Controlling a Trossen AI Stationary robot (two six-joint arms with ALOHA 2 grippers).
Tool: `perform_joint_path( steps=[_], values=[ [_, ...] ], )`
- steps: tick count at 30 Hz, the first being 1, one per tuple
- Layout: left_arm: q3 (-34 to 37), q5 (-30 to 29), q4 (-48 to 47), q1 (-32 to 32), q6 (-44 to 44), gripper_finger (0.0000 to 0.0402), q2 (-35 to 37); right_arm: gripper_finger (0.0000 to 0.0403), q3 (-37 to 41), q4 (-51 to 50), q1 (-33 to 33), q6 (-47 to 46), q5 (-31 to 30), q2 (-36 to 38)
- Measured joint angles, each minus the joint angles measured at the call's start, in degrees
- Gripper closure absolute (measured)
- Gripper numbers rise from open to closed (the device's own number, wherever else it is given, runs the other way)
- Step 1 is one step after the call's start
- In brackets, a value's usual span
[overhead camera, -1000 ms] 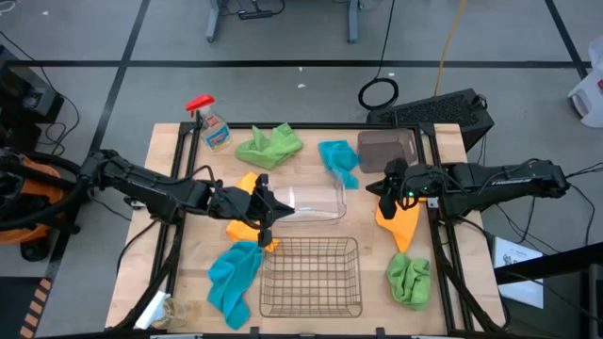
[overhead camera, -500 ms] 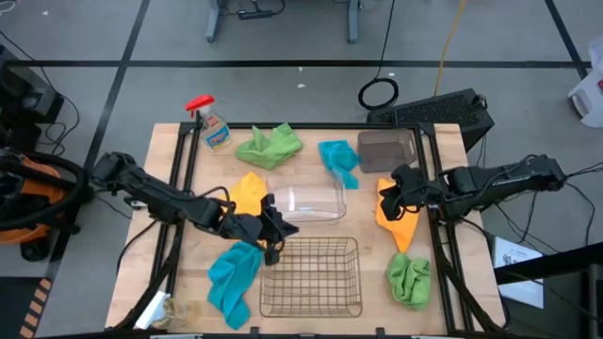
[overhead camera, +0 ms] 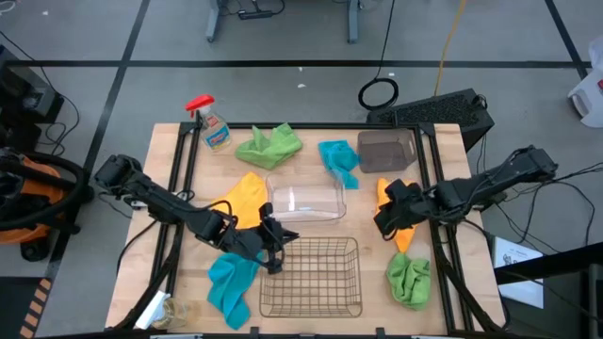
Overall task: Sort microfiber towel by color & place in baskets
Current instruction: Put the top blue microfiber cloth into the transparent black bin
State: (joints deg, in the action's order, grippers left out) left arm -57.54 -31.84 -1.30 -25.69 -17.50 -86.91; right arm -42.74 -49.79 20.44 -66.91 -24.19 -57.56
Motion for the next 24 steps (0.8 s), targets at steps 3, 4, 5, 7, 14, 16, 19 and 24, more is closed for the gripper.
perform_joint_path(
  steps=[3, 4, 5, 7, 14, 16, 19, 24],
  values=[
    [0.0, -0.67, 0.02, 0.04, 0.02, 0.0373, 0.0, 0.0403, 0.0, 2.98, 0.12, 0.52, -1.31, -2.35],
    [0.0, -0.65, 0.0, 0.16, 0.02, 0.0373, 0.0, 0.0403, 0.0, 4.23, -0.19, 0.75, -2.02, -2.85],
    [0.0, -0.65, 0.0, 0.17, 0.08, 0.0373, 0.0, 0.0403, 0.0, 5.52, -0.65, 1.6, -2.66, -3.21],
    [0.0, -0.75, 0.04, 0.22, 0.41, 0.0373, 0.0, 0.0403, -0.51, 7.66, -2.55, 5.33, -2.77, -3.73],
    [0.0, -1.5, 0.74, 0.26, 1.14, 0.0373, 0.0, 0.0403, -6.76, 8.34, -13.46, 20.04, -0.81, -5.24],
    [0.0, -1.6, 1.18, 0.26, 1.34, 0.0373, 0.0, 0.0403, -8.2, 8.52, -17.34, 24.37, -0.47, -5.76],
    [0.0, -1.68, 1.22, 0.22, 1.31, 0.0373, 0.0, 0.0403, -8.58, 10.6, -23.17, 30.14, 0.2, -6.9],
    [0.0, -1.68, 1.27, 0.18, 1.29, 0.0373, 0.01, 0.0403, -8.57, 19.82, -31.6, 34.61, 5.8, -11.18]
  ],
)
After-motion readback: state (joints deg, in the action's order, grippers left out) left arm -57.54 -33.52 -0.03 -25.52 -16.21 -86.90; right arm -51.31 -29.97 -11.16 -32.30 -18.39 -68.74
